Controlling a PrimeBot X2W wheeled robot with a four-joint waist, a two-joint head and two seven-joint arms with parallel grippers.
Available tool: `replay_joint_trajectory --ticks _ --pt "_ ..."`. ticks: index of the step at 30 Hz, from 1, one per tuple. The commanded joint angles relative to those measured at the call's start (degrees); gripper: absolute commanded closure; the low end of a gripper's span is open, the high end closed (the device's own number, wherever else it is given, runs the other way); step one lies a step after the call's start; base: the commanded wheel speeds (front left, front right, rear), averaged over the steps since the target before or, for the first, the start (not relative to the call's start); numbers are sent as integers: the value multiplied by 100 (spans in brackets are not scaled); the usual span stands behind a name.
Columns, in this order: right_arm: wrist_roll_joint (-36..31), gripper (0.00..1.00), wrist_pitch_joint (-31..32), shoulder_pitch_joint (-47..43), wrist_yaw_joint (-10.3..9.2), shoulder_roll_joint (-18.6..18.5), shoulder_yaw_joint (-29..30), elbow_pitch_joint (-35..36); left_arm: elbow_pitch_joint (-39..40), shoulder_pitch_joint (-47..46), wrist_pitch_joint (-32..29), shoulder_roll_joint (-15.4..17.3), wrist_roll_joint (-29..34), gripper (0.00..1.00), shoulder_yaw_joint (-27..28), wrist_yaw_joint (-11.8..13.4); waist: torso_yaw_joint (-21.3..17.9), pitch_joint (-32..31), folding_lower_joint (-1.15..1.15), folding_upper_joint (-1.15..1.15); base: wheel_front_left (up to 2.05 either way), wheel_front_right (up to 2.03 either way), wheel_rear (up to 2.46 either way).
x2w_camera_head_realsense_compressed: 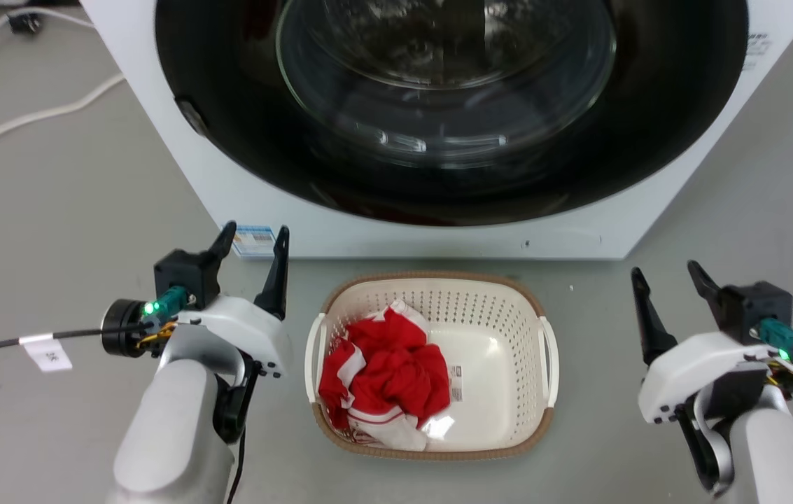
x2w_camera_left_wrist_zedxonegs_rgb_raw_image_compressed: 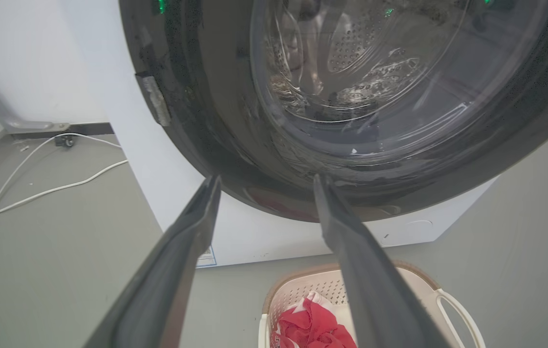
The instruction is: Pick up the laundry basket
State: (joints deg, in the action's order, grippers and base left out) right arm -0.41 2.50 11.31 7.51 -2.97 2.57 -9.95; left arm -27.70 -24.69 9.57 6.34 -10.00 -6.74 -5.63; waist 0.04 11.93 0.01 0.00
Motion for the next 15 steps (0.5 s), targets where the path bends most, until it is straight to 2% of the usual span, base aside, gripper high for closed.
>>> replay_joint_trajectory --ticks 1,11,15 --pt "53 0 56 212 -4 18 -44 -123 -152 -182 -43 23 -58 0 11 -31 -68 420 -1 0 0 0 0" --pt "316 0 699 1407 -4 15 -331 -1380 -1450 -1349 -453 208 -487 0 -158 -171 -231 1571 -1 0 0 0 0" --pt "508 0 993 1985 -4 16 -613 -2117 -2164 -1809 -748 339 -714 0 -384 -179 -317 1974 -1 0 0 0 0"
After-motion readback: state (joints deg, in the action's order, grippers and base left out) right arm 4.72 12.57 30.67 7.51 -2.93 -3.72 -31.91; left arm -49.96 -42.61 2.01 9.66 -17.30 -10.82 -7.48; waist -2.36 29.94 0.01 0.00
